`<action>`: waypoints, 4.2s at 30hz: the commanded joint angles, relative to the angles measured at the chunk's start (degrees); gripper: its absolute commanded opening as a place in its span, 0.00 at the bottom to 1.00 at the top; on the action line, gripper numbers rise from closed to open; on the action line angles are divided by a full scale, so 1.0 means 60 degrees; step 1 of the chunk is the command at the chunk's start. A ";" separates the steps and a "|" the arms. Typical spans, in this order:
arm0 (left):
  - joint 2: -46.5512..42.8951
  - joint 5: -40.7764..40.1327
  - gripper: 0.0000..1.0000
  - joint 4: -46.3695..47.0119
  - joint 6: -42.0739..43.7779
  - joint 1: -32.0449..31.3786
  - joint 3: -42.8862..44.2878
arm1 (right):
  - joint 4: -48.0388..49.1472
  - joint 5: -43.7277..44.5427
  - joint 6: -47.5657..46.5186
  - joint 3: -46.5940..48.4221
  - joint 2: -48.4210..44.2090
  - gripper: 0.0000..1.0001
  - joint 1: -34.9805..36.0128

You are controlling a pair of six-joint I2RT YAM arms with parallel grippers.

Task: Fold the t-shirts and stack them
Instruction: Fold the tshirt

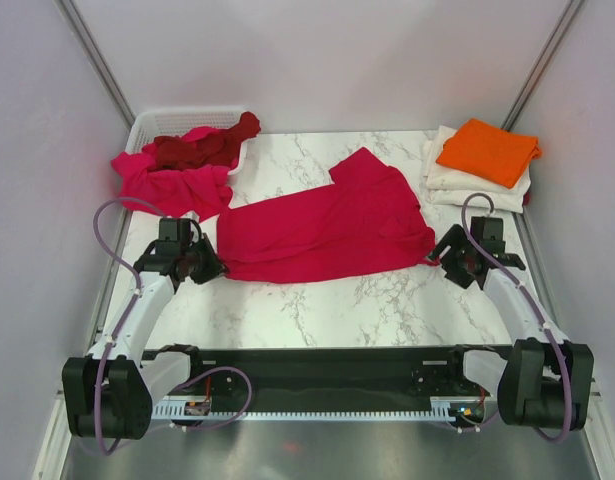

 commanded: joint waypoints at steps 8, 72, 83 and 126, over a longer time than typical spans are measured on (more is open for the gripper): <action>0.0091 -0.0170 0.02 -0.0141 0.0485 0.0062 0.0351 | 0.1654 -0.0394 0.1210 -0.1529 0.0467 0.30 -0.0566; -0.2573 0.1399 0.61 -0.3858 0.0675 0.0971 0.1929 | 0.0981 0.0337 -0.0854 0.1475 0.0392 0.83 0.2243; -0.2049 0.0782 0.64 -0.1712 -0.0158 0.0883 0.1351 | 0.1889 -0.0143 -0.1147 0.2205 0.2840 0.82 0.3169; 0.7390 -0.3322 0.72 0.2115 0.3036 -0.2633 0.8614 | -0.1347 0.1537 -0.0956 0.1646 0.0161 0.98 0.4341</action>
